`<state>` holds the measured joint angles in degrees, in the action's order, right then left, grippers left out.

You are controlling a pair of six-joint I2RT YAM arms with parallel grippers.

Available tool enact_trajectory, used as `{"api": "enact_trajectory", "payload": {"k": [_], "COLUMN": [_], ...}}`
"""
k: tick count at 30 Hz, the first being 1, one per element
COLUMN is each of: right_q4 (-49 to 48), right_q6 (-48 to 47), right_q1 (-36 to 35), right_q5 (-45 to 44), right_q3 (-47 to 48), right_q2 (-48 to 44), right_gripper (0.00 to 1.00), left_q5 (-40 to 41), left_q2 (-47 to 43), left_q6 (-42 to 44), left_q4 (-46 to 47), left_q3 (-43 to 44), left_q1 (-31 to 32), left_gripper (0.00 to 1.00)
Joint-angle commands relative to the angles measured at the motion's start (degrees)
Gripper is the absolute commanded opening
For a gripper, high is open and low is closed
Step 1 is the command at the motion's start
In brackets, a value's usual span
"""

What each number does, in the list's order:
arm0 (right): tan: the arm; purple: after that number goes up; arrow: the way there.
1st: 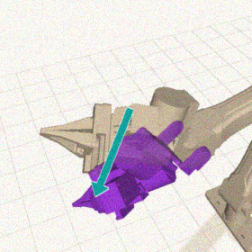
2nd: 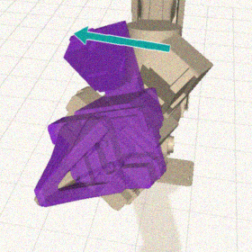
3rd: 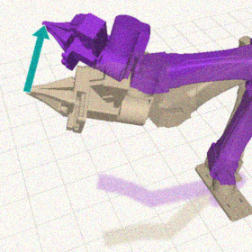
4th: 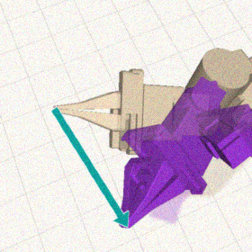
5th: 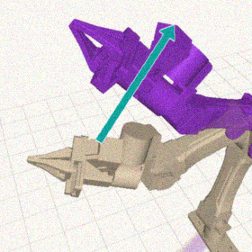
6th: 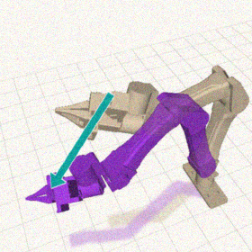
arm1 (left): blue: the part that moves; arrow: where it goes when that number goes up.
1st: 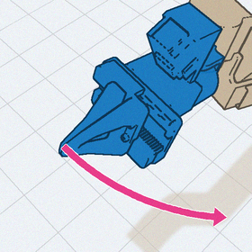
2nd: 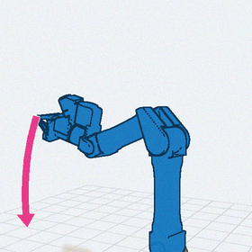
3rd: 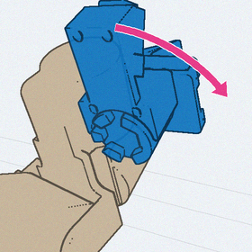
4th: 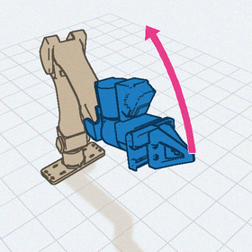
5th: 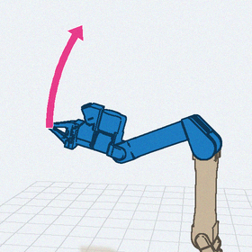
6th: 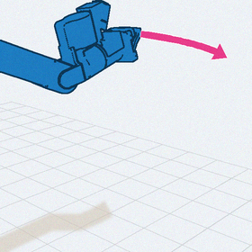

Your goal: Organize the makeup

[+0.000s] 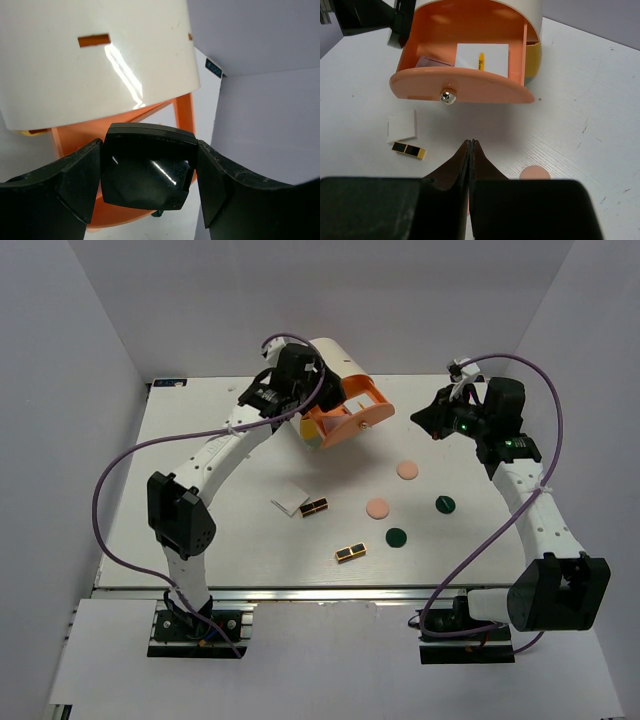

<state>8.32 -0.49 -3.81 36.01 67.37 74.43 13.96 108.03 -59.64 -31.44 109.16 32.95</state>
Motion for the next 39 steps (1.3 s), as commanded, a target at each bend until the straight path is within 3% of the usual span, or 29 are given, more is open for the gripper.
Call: {"api": "enact_trajectory", "payload": {"k": [1, 5, 6, 9, 10, 14, 17, 19, 22, 26, 27, 29, 30, 32, 35, 39], "right_q4": [-2.43, -2.43, -2.51, -2.51, -2.43, -2.08, -1.29, -0.94, 1.16, 5.21, 8.79, 16.51, 25.34, 30.25, 26.15, 22.10], "right_q6": [0.14, 0.14, 0.14, 0.14, 0.14, 0.14, -0.12, -1.69, -5.72, -16.86, -20.22, -29.87, -39.84, -45.54, -42.23, -33.20], "right_q1": [0.21, 0.21, 0.21, 0.21, 0.21, 0.21, 0.21, 0.21, 0.21, -0.23, -1.53, -4.34, -9.23, -18.54, -30.84, -42.40], "right_q5": [-0.06, -0.06, 0.02, 0.11, 0.20, 0.90, 2.83, 4.67, 9.22, 21.86, 24.35, 27.26, 25.88, 18.19, 4.55, -13.57], "right_q3": [-0.93, -1.19, -1.19, -0.84, -0.75, -0.49, -0.14, 0.12, 0.74, 2.06, 2.49, 4.33, 6.87, 7.95, 5.50, 5.65], "right_q2": [-2.01, -2.01, -2.01, -1.84, -1.75, -1.57, -1.48, -1.48, -1.49, -1.57, -1.57, -0.79, 0.52, 1.85, 3.52, 12.80], "right_gripper": [0.00, 0.00, 0.00, 0.00, 0.00, 0.00, 0.00, 0.00, 0.11, 0.44, 0.58, 0.64, 0.65, 0.65, 0.64, 0.66], "left_q5": [4.32, 5.73, 5.82, 6.08, 6.26, 6.26, 5.73, 5.12, 4.68, 5.55, 6.08, 8.01, 9.93, 10.39, 9.43, 7.84], "left_q2": [0.07, 2.01, 2.19, 2.62, 2.71, 3.06, 3.77, 4.12, 4.30, 1.85, 0.97, -1.58, -4.90, -10.87, -18.00, -32.59], "left_q6": [-1.18, -1.36, -1.45, -1.53, -1.36, -1.01, -0.83, -0.74, -0.48, 2.15, 3.29, 7.50, 8.47, 11.11, 12.17, 10.78], "left_q4": [-5.20, -6.88, -7.23, -7.93, -8.19, -8.29, -8.29, -8.55, -8.90, -8.02, -7.67, -7.67, -7.41, -7.14, -7.58, -6.44], "left_q3": [3.94, 5.97, 5.97, 5.97, 6.06, 6.94, 8.43, 10.09, 12.20, 13.18, 12.92, 11.87, 9.25, 2.77, -6.30, -27.63], "left_q1": [1.32, 2.73, 2.82, 2.91, 2.91, 2.91, 2.91, 2.91, 2.91, 3.00, 3.00, 2.91, 2.65, 1.08, -2.87, -8.24], "left_gripper": [0.08, 0.25, 0.40, 0.61, 0.72, 0.91, 0.98, 0.98, 0.98, 0.98, 0.98, 0.98, 0.98, 0.98, 0.98, 0.98]}}
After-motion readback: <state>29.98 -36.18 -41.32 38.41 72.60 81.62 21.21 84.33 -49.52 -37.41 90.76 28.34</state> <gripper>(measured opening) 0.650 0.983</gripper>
